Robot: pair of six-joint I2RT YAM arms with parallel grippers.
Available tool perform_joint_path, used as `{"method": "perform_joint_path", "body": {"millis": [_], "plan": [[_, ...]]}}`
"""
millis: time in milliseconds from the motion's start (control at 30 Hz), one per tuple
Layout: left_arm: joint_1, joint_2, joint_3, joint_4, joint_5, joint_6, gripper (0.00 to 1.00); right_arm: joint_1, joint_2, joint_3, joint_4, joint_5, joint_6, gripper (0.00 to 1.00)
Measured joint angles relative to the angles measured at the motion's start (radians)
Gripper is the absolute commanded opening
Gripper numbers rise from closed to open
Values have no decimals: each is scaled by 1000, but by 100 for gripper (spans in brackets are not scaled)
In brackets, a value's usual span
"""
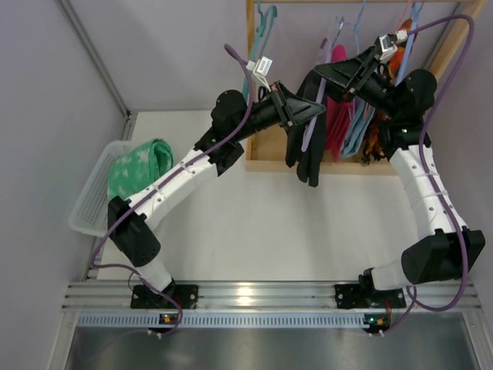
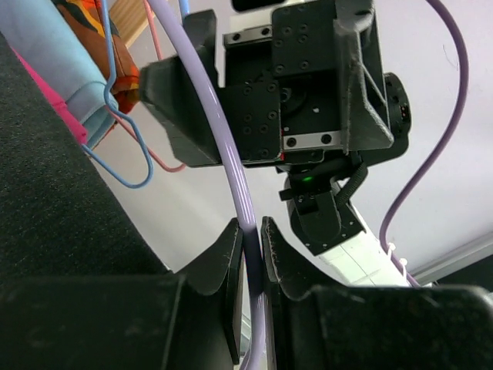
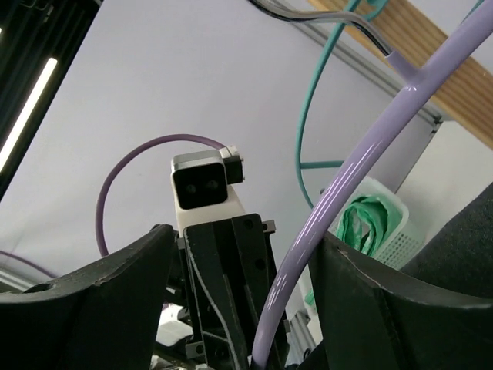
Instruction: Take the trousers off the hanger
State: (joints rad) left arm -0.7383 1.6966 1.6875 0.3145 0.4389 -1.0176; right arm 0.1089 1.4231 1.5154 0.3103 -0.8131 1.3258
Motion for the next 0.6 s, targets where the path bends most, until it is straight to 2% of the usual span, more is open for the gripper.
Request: {"method": "perform_joint_path", "body": {"millis": [167,267,300,333,400,533,600], "plan": [[-12,-29,-36,0,8,3,0,41,11,-10,5,6,13,53],[-15,-55,-77,24,6,15,0,50,17,-11,0,4,18,27],[-17,-64,-89,33,6,24,0,54,21,-11,3,4,20,9],[-18,-72,-100,40,6,31,1,56,23,-11,2,3,19,2],[-18,-84,-113,26,6,76,6,62,24,-12,-2,-3,72,0],[-18,-104,-126,5,2,180,8,68,24,-12,4,-15,82,0],[-17,-134,-149,-8,-6,229,16,76,24,-12,6,-28,86,0]]}}
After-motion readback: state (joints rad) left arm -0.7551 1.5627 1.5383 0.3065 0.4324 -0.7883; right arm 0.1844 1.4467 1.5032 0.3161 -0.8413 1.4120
